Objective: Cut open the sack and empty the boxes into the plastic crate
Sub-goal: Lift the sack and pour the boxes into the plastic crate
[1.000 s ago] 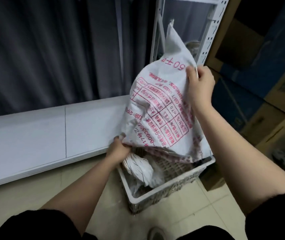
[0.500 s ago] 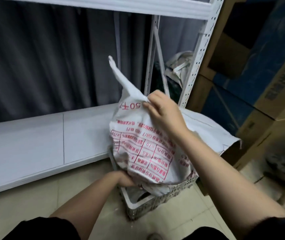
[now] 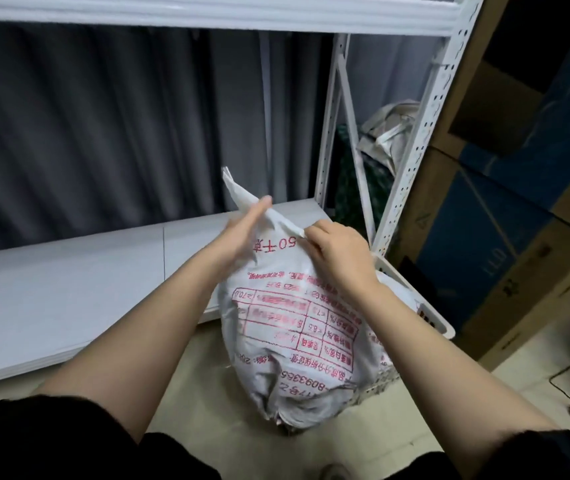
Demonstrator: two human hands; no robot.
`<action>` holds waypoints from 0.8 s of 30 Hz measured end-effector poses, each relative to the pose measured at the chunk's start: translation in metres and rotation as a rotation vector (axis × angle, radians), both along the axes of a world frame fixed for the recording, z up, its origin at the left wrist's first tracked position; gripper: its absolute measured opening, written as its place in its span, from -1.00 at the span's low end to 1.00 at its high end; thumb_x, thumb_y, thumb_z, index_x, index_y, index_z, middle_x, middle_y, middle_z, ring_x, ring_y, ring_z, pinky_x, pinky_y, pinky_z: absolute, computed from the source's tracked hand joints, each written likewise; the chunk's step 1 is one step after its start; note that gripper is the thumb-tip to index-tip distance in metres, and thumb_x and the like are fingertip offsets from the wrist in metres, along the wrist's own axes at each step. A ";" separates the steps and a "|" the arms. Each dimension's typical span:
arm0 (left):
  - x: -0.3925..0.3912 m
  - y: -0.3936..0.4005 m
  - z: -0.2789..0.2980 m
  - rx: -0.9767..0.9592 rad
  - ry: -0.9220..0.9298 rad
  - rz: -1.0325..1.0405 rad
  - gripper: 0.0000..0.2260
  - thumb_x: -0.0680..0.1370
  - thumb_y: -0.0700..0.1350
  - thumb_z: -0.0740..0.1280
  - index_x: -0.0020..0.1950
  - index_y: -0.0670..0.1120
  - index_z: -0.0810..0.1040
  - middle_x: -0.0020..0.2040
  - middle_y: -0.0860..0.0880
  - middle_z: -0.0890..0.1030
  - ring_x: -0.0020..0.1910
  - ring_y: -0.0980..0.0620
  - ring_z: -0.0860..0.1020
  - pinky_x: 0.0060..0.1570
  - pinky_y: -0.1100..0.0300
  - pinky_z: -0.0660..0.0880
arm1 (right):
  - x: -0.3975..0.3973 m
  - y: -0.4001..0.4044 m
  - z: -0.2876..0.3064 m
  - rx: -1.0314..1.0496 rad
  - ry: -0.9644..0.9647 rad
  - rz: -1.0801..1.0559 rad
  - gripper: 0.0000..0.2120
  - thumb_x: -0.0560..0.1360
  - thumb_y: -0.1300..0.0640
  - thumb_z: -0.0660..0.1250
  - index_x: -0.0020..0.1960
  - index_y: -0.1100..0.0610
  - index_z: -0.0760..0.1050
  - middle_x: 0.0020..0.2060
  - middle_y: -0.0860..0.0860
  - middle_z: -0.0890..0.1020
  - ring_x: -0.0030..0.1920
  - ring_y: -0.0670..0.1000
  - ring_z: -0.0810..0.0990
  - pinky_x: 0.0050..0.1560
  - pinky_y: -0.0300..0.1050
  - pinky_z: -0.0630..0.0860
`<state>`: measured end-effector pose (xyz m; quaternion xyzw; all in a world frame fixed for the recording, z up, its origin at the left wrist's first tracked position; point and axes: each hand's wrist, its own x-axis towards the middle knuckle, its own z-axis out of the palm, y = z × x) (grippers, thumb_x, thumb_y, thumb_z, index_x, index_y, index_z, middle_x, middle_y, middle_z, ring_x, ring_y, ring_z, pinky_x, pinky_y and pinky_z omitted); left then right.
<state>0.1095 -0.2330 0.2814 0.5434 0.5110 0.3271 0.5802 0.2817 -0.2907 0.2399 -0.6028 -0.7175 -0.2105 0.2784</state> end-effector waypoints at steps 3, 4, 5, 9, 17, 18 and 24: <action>0.020 0.006 -0.014 -0.039 0.122 0.047 -0.53 0.37 0.20 0.40 0.04 -0.13 0.43 -0.25 -0.13 0.61 -0.47 0.01 0.55 -0.43 0.32 0.43 | -0.011 -0.004 -0.007 -0.032 -0.106 0.123 -0.77 0.52 0.02 0.22 -0.22 0.13 0.53 -0.27 0.04 0.57 -0.30 0.13 0.53 -0.36 -0.05 0.43; 0.025 0.008 -0.024 0.007 0.148 0.121 -0.65 0.39 0.10 0.37 0.02 -0.10 0.44 -0.12 -0.21 0.64 -0.34 -0.06 0.57 -0.34 0.21 0.47 | -0.013 -0.007 -0.009 -0.078 -0.128 0.172 -0.74 0.52 0.00 0.19 -0.19 0.12 0.54 -0.25 0.03 0.58 -0.27 0.12 0.54 -0.32 -0.04 0.45; 0.029 0.011 -0.033 0.033 0.133 0.171 -0.81 0.45 -0.02 0.29 -0.02 -0.09 0.44 0.00 -0.26 0.63 -0.24 -0.12 0.56 -0.24 0.12 0.50 | -0.014 -0.014 -0.007 -0.142 -0.119 0.198 -0.71 0.53 -0.06 0.17 -0.13 0.10 0.56 -0.21 0.01 0.60 -0.22 0.09 0.55 -0.25 -0.04 0.47; 0.036 0.001 -0.033 -0.006 -0.039 0.236 -0.86 0.58 -0.19 0.09 0.07 -0.13 0.39 0.11 -0.25 0.56 0.00 -0.18 0.56 0.09 -0.08 0.54 | 0.012 -0.038 -0.005 -0.330 0.499 0.017 -0.64 0.55 -0.22 0.11 0.04 -0.03 0.56 -0.05 -0.09 0.66 -0.05 -0.07 0.58 0.01 -0.05 0.50; 0.038 -0.010 -0.020 -0.228 -0.515 0.382 -0.83 0.58 -0.27 0.14 -0.12 -0.22 0.49 -0.17 -0.17 0.58 -0.25 -0.11 0.57 -0.04 -0.01 0.55 | 0.109 -0.068 -0.052 -0.628 1.271 -1.010 0.00 0.34 -0.34 0.34 0.52 0.12 -0.06 0.49 0.17 0.11 0.45 0.27 0.14 0.40 0.24 0.20; 0.039 -0.011 -0.016 -0.237 -0.528 0.394 -0.82 0.58 -0.28 0.14 -0.16 -0.21 0.48 -0.20 -0.16 0.57 -0.27 -0.10 0.56 -0.07 0.01 0.55 | 0.112 -0.074 -0.058 -0.613 1.461 -1.000 0.07 0.31 -0.33 0.39 0.53 0.14 -0.10 0.51 0.15 0.08 0.46 0.26 0.13 0.39 0.22 0.19; 0.042 -0.004 0.009 -0.266 -0.616 0.368 -0.86 0.57 -0.28 0.20 -0.04 -0.27 0.54 -0.09 -0.23 0.62 -0.16 -0.17 0.62 -0.15 -0.04 0.59 | 0.110 -0.091 -0.084 -0.809 1.955 -0.795 -0.47 0.33 -0.05 0.53 0.16 0.22 0.48 0.04 0.13 0.62 0.05 0.18 0.56 0.07 0.05 0.56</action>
